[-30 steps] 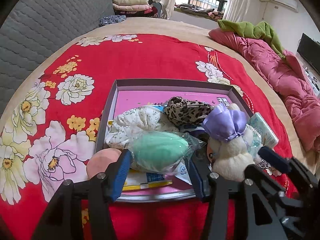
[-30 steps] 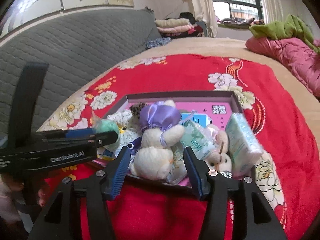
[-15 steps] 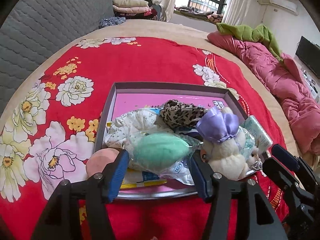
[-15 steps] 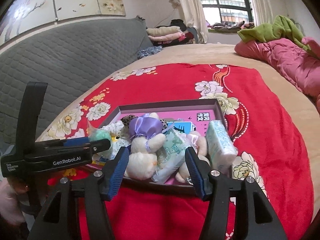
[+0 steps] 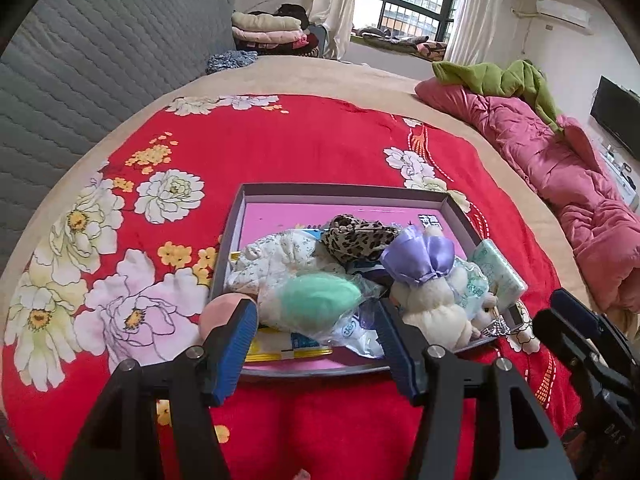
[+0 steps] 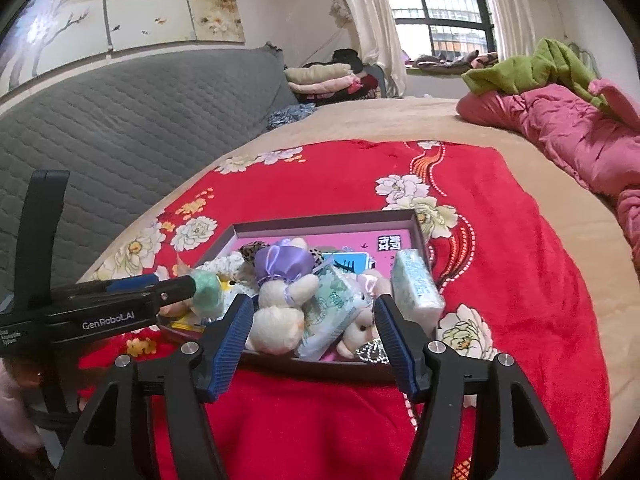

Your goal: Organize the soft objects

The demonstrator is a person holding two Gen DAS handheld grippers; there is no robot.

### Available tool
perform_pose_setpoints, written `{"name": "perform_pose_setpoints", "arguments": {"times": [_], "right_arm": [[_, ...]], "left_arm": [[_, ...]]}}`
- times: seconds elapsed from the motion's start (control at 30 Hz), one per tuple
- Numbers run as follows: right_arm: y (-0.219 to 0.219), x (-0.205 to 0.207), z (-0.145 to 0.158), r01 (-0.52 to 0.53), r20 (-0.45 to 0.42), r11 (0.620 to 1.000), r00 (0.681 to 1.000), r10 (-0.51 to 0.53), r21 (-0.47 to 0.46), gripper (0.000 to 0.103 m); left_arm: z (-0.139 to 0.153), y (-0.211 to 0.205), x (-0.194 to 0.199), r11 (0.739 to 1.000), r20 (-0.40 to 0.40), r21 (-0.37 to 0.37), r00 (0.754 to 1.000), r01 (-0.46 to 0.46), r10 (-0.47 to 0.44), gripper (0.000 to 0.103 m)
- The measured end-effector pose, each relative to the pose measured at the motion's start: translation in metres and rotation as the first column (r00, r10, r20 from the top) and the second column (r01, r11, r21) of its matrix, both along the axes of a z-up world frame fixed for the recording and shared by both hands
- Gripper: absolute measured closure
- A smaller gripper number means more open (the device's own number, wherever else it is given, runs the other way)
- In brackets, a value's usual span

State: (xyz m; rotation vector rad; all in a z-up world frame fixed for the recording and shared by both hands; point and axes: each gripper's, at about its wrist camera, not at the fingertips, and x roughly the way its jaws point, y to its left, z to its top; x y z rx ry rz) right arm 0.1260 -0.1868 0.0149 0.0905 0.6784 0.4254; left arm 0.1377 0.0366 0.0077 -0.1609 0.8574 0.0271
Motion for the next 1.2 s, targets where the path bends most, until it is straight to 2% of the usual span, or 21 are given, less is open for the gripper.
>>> {"name": "perform_pose_setpoints", "arguments": {"times": [0.17,0.3,0.7,1.03,1.2], "right_arm": [[-0.005,-0.009,0.010,0.012,0.020,1.000,1.000,-0.012,-0.006,0.037],[-0.007,-0.018,0.016,0.016,0.024,1.000,1.000,-0.016,-0.008,0.033],[-0.014,-0.044,0.020,0.048,0.014,0.998,0.999,-0.048,-0.036,0.029],[-0.016,-0.069,-0.004,0.065,-0.046,0.994,0.997,-0.070,-0.093,0.029],[-0.017,-0.074,-0.012,0.102,-0.065,0.987,0.992,-0.111,-0.123,0.029]], "left_arm": [[0.011,0.003,-0.014,1.000,0.019,-0.009,1.000,-0.009,0.010,0.042],[0.021,0.001,-0.025,1.000,0.035,0.002,0.999,-0.016,0.016,0.042],[0.033,0.000,-0.057,0.999,0.033,0.004,0.998,-0.051,0.050,0.042],[0.013,-0.014,-0.082,0.998,-0.021,0.056,0.999,-0.041,0.042,0.041],[0.000,-0.022,-0.092,0.998,-0.048,0.048,0.998,-0.045,0.047,0.041]]}}
